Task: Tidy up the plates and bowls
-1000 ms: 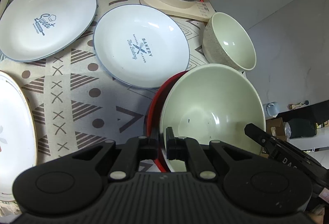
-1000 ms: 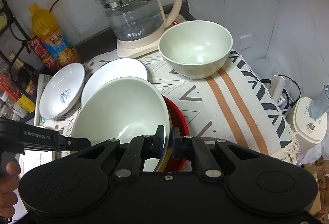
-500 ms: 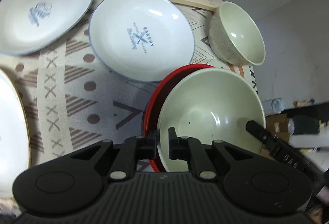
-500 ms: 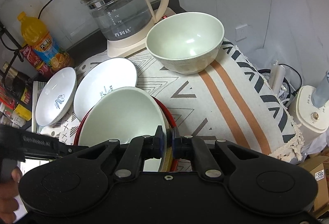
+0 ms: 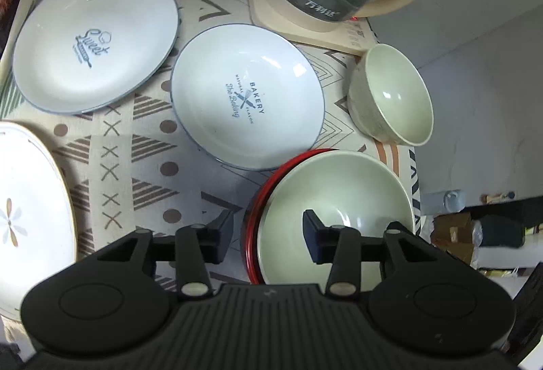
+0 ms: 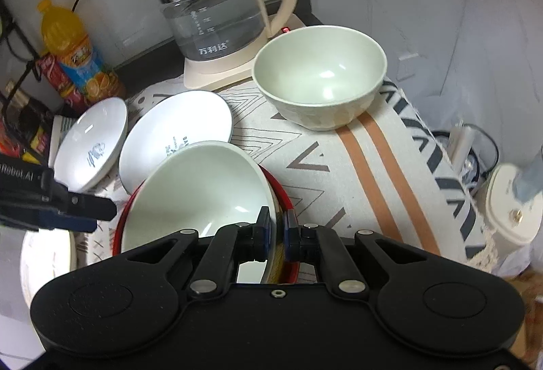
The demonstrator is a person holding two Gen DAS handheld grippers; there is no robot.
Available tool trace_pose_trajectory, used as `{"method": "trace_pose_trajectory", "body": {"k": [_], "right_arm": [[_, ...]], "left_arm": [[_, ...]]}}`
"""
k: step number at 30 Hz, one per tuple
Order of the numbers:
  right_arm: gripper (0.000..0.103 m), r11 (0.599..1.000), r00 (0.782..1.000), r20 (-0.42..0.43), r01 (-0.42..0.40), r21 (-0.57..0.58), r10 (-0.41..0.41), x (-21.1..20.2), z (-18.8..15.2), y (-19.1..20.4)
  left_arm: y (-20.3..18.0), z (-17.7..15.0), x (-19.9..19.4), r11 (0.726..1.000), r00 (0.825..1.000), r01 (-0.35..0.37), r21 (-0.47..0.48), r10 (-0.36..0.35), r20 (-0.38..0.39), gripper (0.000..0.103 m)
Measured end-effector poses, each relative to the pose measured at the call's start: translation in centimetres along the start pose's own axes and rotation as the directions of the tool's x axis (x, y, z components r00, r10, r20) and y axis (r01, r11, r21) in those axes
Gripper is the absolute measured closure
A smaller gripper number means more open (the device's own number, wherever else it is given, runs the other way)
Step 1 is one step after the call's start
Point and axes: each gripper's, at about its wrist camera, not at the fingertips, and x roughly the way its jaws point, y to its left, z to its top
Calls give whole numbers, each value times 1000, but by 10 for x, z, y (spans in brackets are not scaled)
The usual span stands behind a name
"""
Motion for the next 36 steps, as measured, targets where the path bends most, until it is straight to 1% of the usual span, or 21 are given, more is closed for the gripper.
{"method": "trace_pose_trajectory", "body": {"k": [3,6,11,14,17,21,24,29,31,33,36], "right_arm": [[96,1000,1000,-20,-1,-31,0,4,0,2],[96,999,999,-43,-6,-43,4,8,-2,2],[95,999,996,-77,-41,-6,41,10,-3,-5],[93,998,995,-77,-69,4,70,2,3,-9],[87,996,994,-60,-88,19,89,-7,9,-15],[87,991,991,-35,-126,40,127,-14,19,-26],[87,991,992,-2,-126,53,126,-16,27,-38],[87,988,994,22,-111,105,110,-9,44,-67],[81,987,994,27,-111,119,109,-6,51,-77],[78,985,993,33,-113,128,109,-1,57,-85],[78,984,993,38,-119,131,115,8,67,-95]], "left_arm": [[-3,2,3,1000,1000,-29,10,29,10,60],[-4,3,6,1000,1000,-30,1,30,5,60],[-11,6,10,999,999,-51,10,51,6,60],[-18,10,11,998,998,-58,18,58,17,60],[-29,16,12,998,998,-58,32,57,24,60],[-42,23,17,997,998,-60,41,59,34,60],[-54,29,22,997,997,-59,48,57,42,60],[-75,40,30,997,997,-52,59,48,65,60],[-82,45,35,997,996,-54,50,50,74,60],[-88,50,39,998,995,-53,42,50,84,60],[-97,58,47,998,994,-50,30,47,94,60]]}}
